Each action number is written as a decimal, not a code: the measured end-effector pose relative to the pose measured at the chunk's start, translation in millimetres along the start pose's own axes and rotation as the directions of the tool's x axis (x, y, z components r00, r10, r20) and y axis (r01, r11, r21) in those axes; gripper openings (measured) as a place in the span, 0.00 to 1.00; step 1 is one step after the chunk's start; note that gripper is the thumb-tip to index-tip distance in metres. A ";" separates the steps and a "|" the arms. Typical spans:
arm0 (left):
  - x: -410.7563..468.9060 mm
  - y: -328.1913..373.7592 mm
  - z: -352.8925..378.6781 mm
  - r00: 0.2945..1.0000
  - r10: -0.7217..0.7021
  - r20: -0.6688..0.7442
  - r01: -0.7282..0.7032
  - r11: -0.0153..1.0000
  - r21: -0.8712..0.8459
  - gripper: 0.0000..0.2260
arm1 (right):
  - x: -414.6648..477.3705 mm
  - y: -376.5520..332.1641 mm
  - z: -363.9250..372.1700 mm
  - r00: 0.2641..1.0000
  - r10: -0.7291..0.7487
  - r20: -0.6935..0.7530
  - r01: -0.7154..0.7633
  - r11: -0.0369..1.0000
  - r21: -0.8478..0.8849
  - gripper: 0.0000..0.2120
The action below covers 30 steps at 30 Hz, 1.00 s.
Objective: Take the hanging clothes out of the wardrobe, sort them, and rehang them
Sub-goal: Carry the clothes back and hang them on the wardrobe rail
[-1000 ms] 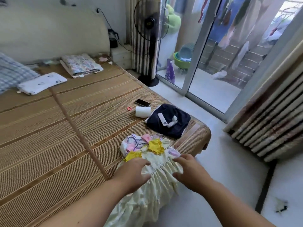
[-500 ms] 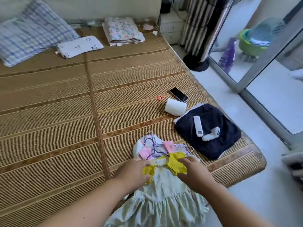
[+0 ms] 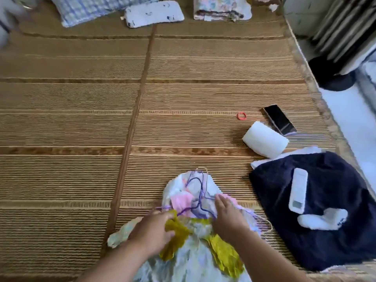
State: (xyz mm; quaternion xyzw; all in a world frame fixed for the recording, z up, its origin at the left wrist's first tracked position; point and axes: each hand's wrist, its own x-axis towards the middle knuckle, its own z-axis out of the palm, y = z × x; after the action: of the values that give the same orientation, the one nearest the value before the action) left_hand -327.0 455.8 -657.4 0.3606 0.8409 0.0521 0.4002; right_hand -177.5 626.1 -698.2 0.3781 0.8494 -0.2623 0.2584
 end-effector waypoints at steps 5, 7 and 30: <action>16.0 -16.3 35.0 0.996 -0.075 -0.045 0.074 0.997 -0.022 0.23 | 40.3 11.6 20.8 0.999 -0.012 -0.041 0.001 0.972 -0.236 0.30; 14.4 -17.8 41.9 0.994 -0.092 -0.055 0.091 0.996 -0.018 0.24 | 45.6 13.1 18.8 0.998 -0.049 -0.027 0.039 0.954 -0.297 0.23; -228.3 133.9 -173.3 0.621 -0.048 -0.783 -0.061 0.992 -0.109 0.11 | -218.2 -161.5 -226.8 0.760 -0.630 -0.159 0.647 0.755 0.103 0.07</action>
State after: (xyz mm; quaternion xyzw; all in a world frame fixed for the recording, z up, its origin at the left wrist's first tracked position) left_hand -278.7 441.0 -345.1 0.2793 0.9248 0.2578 0.0155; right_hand -231.0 567.8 -353.4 0.0980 0.9183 -0.3763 0.0747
